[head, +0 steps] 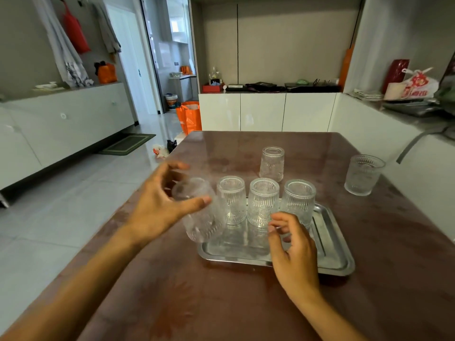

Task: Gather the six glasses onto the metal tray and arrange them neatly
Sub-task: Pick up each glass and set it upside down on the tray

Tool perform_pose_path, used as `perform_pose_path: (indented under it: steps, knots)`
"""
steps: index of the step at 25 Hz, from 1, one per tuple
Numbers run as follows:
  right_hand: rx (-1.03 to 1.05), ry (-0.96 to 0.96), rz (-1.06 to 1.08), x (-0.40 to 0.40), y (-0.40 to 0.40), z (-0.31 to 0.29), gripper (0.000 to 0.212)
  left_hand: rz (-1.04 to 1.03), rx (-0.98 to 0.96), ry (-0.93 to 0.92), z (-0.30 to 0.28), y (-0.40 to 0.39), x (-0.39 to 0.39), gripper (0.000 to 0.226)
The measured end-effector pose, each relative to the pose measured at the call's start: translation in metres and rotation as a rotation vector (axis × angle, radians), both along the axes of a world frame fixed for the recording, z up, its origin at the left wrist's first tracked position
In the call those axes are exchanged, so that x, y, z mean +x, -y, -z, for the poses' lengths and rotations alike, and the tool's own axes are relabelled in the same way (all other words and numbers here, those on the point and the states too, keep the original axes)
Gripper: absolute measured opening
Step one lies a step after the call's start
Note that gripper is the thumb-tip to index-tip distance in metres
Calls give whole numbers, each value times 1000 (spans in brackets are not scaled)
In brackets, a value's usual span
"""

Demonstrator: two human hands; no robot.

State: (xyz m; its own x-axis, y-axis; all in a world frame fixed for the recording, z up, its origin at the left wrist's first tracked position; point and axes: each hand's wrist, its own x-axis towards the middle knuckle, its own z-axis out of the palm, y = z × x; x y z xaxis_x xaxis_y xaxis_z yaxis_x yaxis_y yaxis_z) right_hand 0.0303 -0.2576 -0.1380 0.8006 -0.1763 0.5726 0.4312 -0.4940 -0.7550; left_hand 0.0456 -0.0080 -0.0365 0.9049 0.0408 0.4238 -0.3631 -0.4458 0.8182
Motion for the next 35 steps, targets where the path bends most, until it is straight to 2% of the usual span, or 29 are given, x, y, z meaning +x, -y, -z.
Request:
perform_pose_path:
  steps: [5, 12, 16, 18, 19, 21, 24, 27, 30, 32, 35]
  knots:
    - [-7, 5, 8, -8, 3, -4, 21, 78, 135, -44, 30, 47, -7, 50]
    - [-21, -1, 6, -9, 5, -3, 21, 42, 249, -22, 41, 50, 14, 57]
    - [-25, -17, 2, -7, 4, -3, 20, 159, 243, -92, 39, 45, 17, 60]
    - [-13, -37, -5, -8, 5, -4, 19, 223, 190, -150, 42, 38, 18, 55]
    - [4, -39, -7, -9, 5, -7, 19, 198, 87, -174, 44, 34, 19, 45]
    - [91, -11, 6, -10, 10, -16, 21, 38, -161, -197, 52, 22, 31, 21]
    - [198, 49, 4, -2, 29, -56, 24, -165, -250, -227, 70, 5, 60, 19]
    - [60, 26, -21, 38, 52, -103, 24, -197, -241, -289, 90, 0, 84, 7]
    - [-131, -113, 20, 111, 54, -137, 26, -107, -47, -282, 102, -5, 95, 7]
    - [-357, -255, 42, 167, 45, -144, 32, -86, 32, -257, 104, -6, 97, 7]
    - [-718, -446, 66, 238, 29, -127, 55, -56, 49, -212, 105, -7, 99, 9]
